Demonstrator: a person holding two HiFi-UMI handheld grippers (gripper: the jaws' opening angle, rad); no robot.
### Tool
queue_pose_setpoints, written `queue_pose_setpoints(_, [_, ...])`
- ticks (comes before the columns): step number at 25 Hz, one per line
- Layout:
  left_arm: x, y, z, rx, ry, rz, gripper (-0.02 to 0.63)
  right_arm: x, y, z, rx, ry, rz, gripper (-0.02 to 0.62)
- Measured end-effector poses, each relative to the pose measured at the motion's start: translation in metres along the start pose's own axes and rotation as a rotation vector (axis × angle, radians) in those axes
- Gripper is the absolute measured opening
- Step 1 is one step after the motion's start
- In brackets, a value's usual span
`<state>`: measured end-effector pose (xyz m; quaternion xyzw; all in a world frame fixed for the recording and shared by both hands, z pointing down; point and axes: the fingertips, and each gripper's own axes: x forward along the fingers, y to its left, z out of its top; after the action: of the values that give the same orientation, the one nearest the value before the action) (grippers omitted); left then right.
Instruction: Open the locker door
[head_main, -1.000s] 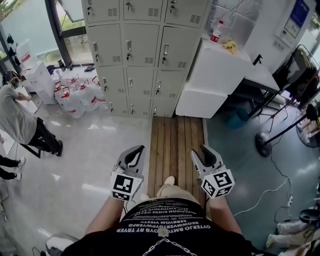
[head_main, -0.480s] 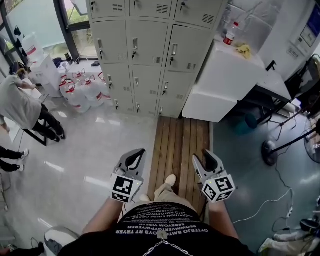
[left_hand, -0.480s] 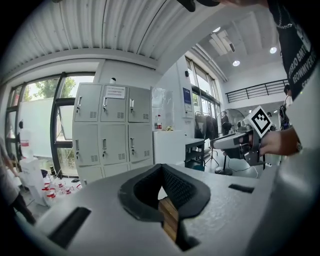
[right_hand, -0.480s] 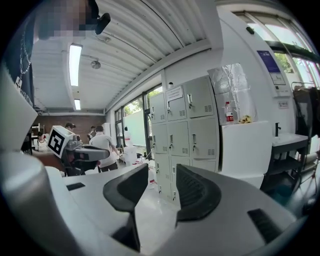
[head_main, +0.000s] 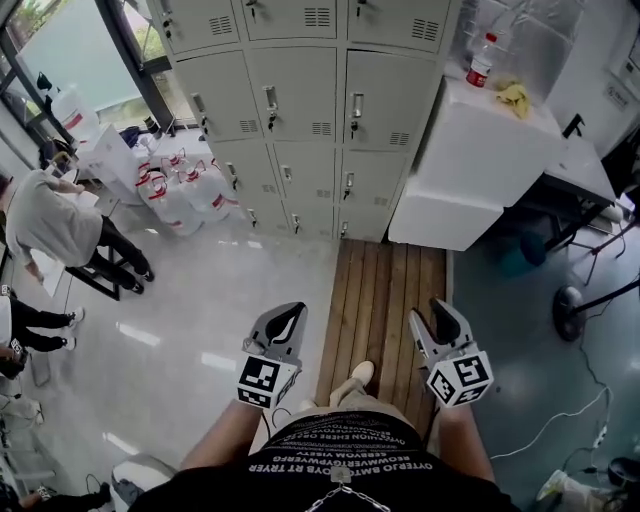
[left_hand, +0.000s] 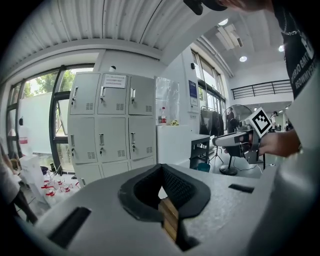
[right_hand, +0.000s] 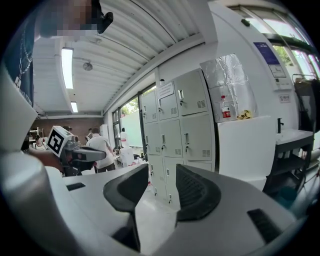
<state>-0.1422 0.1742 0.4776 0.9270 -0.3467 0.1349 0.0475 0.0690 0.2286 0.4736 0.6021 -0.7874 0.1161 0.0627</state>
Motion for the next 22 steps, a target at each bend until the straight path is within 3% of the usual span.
queue_pose_setpoints(16, [0.137,-0.016,0.049,0.016,0.007,0.026,-0.008,0.041,-0.15,0.018,0.022,-0.005,0.032,0.143])
queue_pose_setpoints(22, [0.147,-0.019,0.05,0.018,0.027,0.042,-0.008,0.053,-0.163,0.034,0.019,-0.029,0.062,0.141])
